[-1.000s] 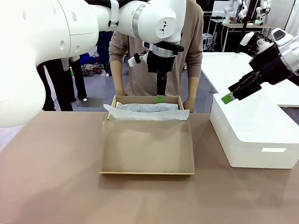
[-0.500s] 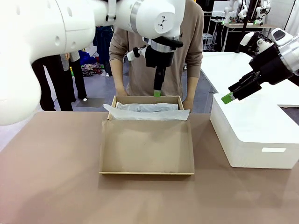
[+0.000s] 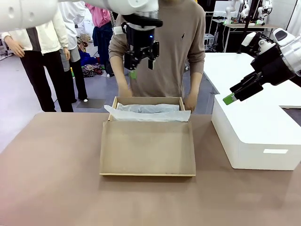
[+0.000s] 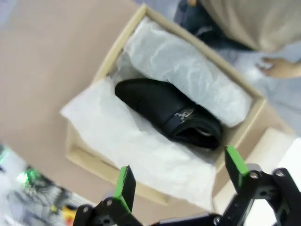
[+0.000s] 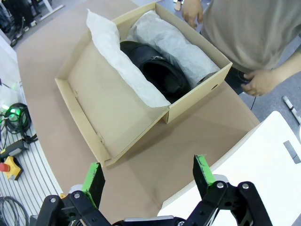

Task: Pack the shoes into the box.
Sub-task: Close the Shoes Box.

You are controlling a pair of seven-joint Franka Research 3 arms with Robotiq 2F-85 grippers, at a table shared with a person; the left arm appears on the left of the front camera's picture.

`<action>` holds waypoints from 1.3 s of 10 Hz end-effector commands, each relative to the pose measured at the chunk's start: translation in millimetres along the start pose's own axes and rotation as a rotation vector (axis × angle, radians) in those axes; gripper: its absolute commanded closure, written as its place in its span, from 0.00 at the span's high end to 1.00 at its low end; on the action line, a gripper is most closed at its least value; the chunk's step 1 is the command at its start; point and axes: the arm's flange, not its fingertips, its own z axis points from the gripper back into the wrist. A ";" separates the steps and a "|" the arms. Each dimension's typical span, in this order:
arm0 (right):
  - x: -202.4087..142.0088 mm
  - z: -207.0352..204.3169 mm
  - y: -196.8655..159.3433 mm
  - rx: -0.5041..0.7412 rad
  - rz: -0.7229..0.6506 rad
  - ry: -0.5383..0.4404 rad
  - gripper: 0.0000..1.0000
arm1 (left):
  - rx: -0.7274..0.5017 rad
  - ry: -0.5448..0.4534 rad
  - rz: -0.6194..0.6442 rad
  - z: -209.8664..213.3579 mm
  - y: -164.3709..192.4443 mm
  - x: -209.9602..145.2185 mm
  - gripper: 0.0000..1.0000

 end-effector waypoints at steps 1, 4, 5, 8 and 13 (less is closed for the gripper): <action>1.3 -1.1 -3.1 0.015 0.008 -0.027 1.00 | -0.044 0.093 -0.316 -8.1 49.9 22.6 1.00; 1.3 -1.1 -3.1 0.015 0.008 -0.027 1.00 | -0.155 0.235 -0.656 -8.2 88.3 62.2 1.00; 1.3 -1.1 -3.1 0.015 0.008 -0.027 1.00 | -0.123 0.265 -0.700 -7.7 97.0 71.8 1.00; 1.3 -1.1 -3.1 0.015 0.008 -0.027 1.00 | -0.150 0.244 -0.724 -8.5 87.7 76.4 1.00; 1.3 -1.1 -3.1 0.015 0.008 -0.027 1.00 | -0.150 0.244 -0.724 -8.5 87.7 76.4 1.00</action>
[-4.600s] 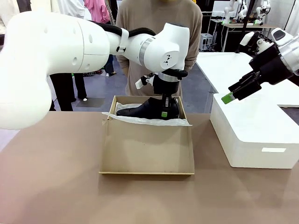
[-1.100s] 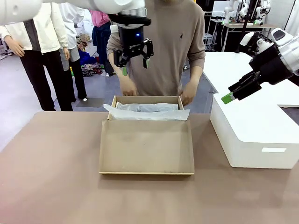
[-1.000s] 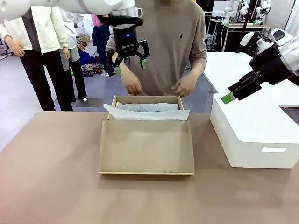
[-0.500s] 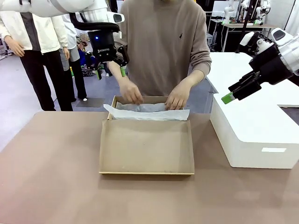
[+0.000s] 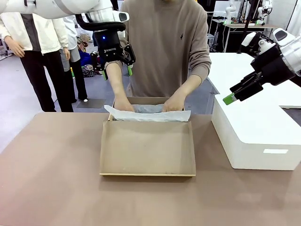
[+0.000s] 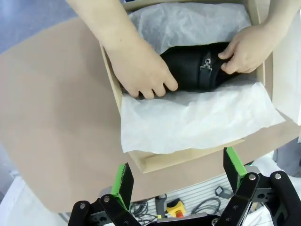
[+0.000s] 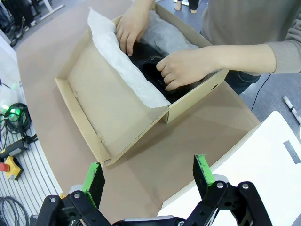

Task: Pack the shoes into the box.
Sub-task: Close the Shoes Box.

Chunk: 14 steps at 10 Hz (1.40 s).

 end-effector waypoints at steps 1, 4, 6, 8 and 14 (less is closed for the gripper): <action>1.3 -1.1 -3.1 0.015 0.008 -0.027 1.00 | -0.014 -0.001 0.010 0.6 2.8 0.5 1.00; 1.3 -1.1 -3.1 0.015 0.008 -0.027 1.00 | -0.014 -0.001 0.010 0.6 2.8 0.5 1.00; 1.3 -1.1 -3.1 0.015 0.008 -0.027 1.00 | -0.014 -0.001 0.010 0.6 2.8 0.5 1.00; 1.3 -1.1 -3.1 0.015 0.008 -0.027 1.00 | -0.014 -0.001 0.010 0.6 2.8 0.5 1.00; 1.3 -1.1 -3.1 0.015 0.008 -0.027 1.00 | 0.099 0.097 -0.545 45.3 66.7 -17.8 1.00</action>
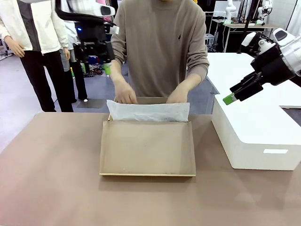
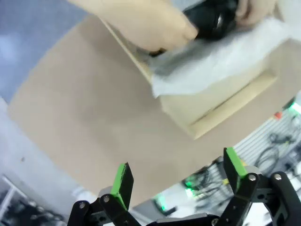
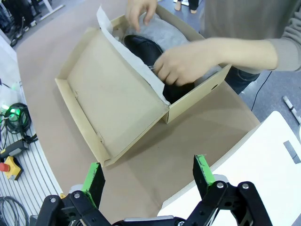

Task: Pack the shoes into the box.
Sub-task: Close the Shoes Box.

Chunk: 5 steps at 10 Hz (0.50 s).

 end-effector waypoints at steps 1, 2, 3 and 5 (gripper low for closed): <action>1.2 -1.0 -3.2 0.015 0.008 -0.027 1.00 | -0.001 -0.022 -0.149 8.9 25.7 -18.6 1.00; 1.2 -1.0 -3.2 0.015 0.008 -0.027 1.00 | -0.008 -0.059 -0.216 11.0 38.8 -28.9 1.00; 1.2 -1.0 -3.2 0.015 0.008 -0.027 1.00 | -0.027 -0.073 -0.290 12.3 51.8 -39.8 1.00; 1.2 -1.0 -3.2 0.015 0.008 -0.027 1.00 | -0.068 -0.076 -0.419 14.1 75.6 -57.4 1.00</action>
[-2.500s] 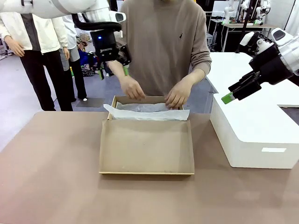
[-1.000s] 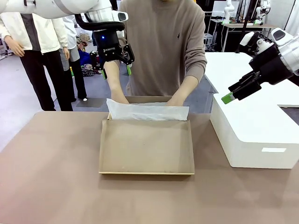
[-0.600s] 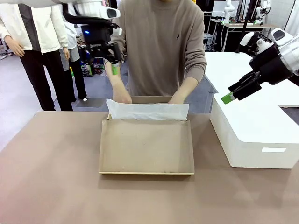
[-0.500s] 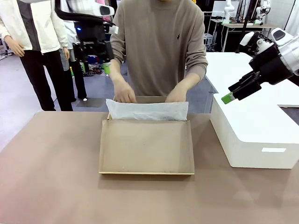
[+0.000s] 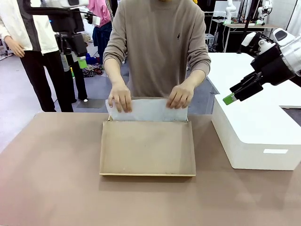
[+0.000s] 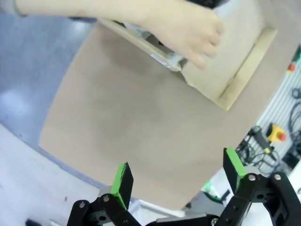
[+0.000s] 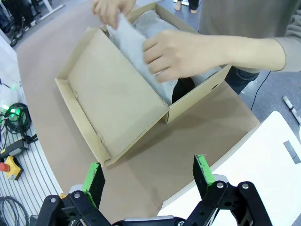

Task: Pack the shoes into the box.
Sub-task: Close the Shoes Box.

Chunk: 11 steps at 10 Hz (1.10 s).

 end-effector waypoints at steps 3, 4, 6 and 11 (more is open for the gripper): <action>1.2 -1.0 -3.3 0.015 0.008 -0.028 1.00 | -0.078 -0.031 -0.258 -14.2 14.2 -35.5 1.00; 1.2 -1.0 -3.3 0.015 0.008 -0.028 1.00 | -0.095 -0.051 -0.119 -11.7 14.1 -28.8 1.00; 1.2 -1.0 -3.3 0.015 0.008 -0.028 1.00 | -0.053 -0.014 -0.201 -9.5 18.0 -25.4 1.00; 1.2 -1.0 -3.3 0.015 0.008 -0.028 1.00 | -0.053 -0.014 -0.201 -9.5 18.0 -25.4 1.00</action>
